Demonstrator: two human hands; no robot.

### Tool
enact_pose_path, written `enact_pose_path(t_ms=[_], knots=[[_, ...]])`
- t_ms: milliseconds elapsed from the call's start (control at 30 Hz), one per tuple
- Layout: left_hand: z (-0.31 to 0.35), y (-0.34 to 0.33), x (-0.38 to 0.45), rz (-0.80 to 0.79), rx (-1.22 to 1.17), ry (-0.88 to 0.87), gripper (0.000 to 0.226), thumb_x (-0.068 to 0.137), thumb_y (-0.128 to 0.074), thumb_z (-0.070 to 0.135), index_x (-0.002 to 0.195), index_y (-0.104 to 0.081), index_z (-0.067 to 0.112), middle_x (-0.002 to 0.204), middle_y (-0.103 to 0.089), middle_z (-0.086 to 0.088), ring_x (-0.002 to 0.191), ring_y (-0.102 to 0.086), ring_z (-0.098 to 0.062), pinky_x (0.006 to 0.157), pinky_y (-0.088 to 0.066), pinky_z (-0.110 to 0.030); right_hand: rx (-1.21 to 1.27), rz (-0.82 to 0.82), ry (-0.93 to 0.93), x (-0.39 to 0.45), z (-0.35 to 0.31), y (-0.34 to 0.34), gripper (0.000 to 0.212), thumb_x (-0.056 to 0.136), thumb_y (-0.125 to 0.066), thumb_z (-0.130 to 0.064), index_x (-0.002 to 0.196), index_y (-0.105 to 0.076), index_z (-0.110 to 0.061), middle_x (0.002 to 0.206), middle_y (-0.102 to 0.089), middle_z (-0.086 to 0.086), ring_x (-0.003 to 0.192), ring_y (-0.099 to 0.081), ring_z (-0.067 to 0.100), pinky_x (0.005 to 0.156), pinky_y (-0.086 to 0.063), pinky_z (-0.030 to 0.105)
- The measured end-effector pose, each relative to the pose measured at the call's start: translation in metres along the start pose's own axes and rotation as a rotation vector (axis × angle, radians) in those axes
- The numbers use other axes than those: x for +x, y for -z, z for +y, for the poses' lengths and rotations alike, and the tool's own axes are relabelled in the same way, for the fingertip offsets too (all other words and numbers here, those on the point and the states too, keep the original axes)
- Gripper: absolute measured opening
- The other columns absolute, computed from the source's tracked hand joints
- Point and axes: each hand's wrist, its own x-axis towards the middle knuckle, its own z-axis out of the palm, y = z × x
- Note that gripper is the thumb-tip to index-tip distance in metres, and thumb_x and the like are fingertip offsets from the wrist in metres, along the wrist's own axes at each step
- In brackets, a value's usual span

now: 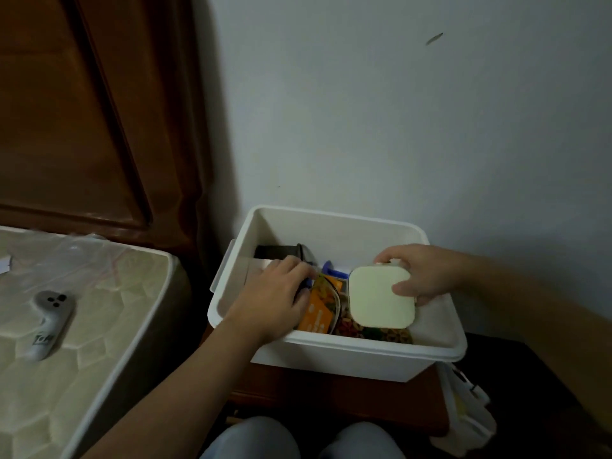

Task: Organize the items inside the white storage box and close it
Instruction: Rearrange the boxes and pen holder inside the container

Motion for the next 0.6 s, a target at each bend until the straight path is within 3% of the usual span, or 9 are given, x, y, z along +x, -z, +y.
enact_pose_path(t_ms=[100,267,367,500,600], knots=[[-0.003,-0.003,0.007,-0.245,-0.018,0.022,0.037,0.105,-0.040,0.047,0.139,-0.053,0.043,0.138,-0.051,0.014,0.124,-0.047,-0.011,0.105,-0.046,-0.044,-0.104,-0.058,-0.033,0.003,0.007,-0.017,0.050,0.094,-0.073,-0.015,0.137,-0.054,-0.032,0.104,-0.056,-0.006,0.082,-0.065,0.013,0.061,-0.064,0.027],[-0.005,-0.006,0.016,-0.429,-0.025,0.064,0.034,0.103,-0.043,0.052,0.128,-0.066,0.049,0.139,-0.056,0.011,0.127,-0.050,-0.015,0.107,-0.044,-0.049,0.124,-0.225,-0.185,0.012,0.018,-0.035,0.054,0.096,-0.070,-0.006,0.140,-0.051,-0.031,0.129,-0.058,0.015,0.102,-0.075,0.039,0.088,-0.063,0.054],[-0.006,-0.008,0.019,-0.477,-0.062,0.092,0.034,0.101,-0.046,0.052,0.126,-0.068,0.048,0.139,-0.057,0.009,0.127,-0.049,-0.016,0.108,-0.045,-0.051,0.045,-0.262,-0.224,0.017,0.023,-0.040,0.056,0.097,-0.068,-0.006,0.144,-0.050,-0.031,0.132,-0.055,0.016,0.106,-0.073,0.041,0.089,-0.063,0.053],[-0.006,-0.010,0.019,-0.459,-0.081,0.115,0.031,0.100,-0.049,0.051,0.124,-0.069,0.047,0.137,-0.057,0.009,0.124,-0.050,-0.015,0.106,-0.047,-0.049,-0.289,-0.238,-0.206,0.024,0.019,-0.043,0.060,0.096,-0.067,-0.006,0.149,-0.049,-0.027,0.130,-0.056,0.007,0.106,-0.069,0.028,0.074,-0.063,0.032],[-0.007,-0.009,0.018,-0.453,-0.085,0.124,0.031,0.099,-0.050,0.051,0.123,-0.069,0.045,0.136,-0.056,0.009,0.121,-0.050,-0.015,0.105,-0.047,-0.048,-0.633,-0.159,-0.160,0.026,0.013,-0.051,0.049,0.091,-0.064,0.003,0.138,-0.061,-0.012,0.111,-0.062,0.004,0.093,-0.065,0.020,0.071,-0.056,0.028]])
